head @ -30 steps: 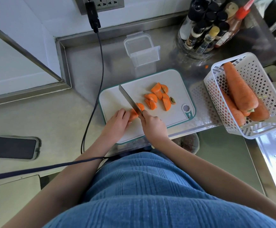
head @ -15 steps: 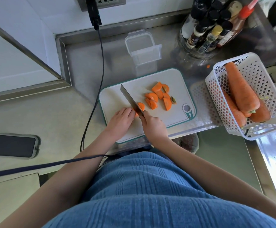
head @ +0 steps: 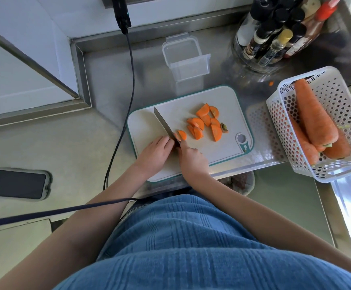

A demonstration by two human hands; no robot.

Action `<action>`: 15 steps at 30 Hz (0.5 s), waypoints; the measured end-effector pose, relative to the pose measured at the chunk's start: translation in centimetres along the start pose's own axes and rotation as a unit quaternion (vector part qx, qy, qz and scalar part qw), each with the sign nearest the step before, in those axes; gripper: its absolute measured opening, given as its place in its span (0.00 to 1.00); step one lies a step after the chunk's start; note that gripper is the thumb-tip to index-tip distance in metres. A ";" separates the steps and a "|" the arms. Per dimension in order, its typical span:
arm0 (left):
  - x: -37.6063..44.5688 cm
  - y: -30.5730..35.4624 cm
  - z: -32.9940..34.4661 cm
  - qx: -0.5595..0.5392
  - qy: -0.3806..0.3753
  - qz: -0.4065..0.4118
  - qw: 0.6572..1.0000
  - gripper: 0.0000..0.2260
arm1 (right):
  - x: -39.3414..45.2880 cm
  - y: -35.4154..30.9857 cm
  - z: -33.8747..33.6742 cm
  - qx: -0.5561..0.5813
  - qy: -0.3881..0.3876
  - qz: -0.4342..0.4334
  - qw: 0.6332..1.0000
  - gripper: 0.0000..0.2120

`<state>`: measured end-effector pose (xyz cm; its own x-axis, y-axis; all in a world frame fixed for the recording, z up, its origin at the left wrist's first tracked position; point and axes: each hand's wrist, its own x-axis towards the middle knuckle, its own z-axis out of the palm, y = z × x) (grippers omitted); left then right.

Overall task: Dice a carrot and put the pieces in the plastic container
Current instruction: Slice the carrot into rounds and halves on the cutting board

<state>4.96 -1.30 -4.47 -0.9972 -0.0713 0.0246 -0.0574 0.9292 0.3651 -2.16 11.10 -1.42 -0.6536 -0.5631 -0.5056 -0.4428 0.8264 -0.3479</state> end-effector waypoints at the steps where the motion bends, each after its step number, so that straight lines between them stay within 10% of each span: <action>1: 0.0 0.0 0.0 -0.001 -0.002 0.000 1.000 0.14 | 0.2 -0.1 0.1 -0.004 -0.001 0.000 1.000 0.11; 15: -0.2 0.3 -0.2 -0.040 0.014 -0.034 0.999 0.07 | 1.1 2.3 -2.1 0.054 0.050 0.042 0.996 0.15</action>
<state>5.18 -1.10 -4.23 -0.9893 -0.1438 0.0223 -0.1194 0.8898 0.4405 -5.21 12.33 -1.12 -0.7452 -0.4850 -0.4577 -0.3193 0.8621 -0.3935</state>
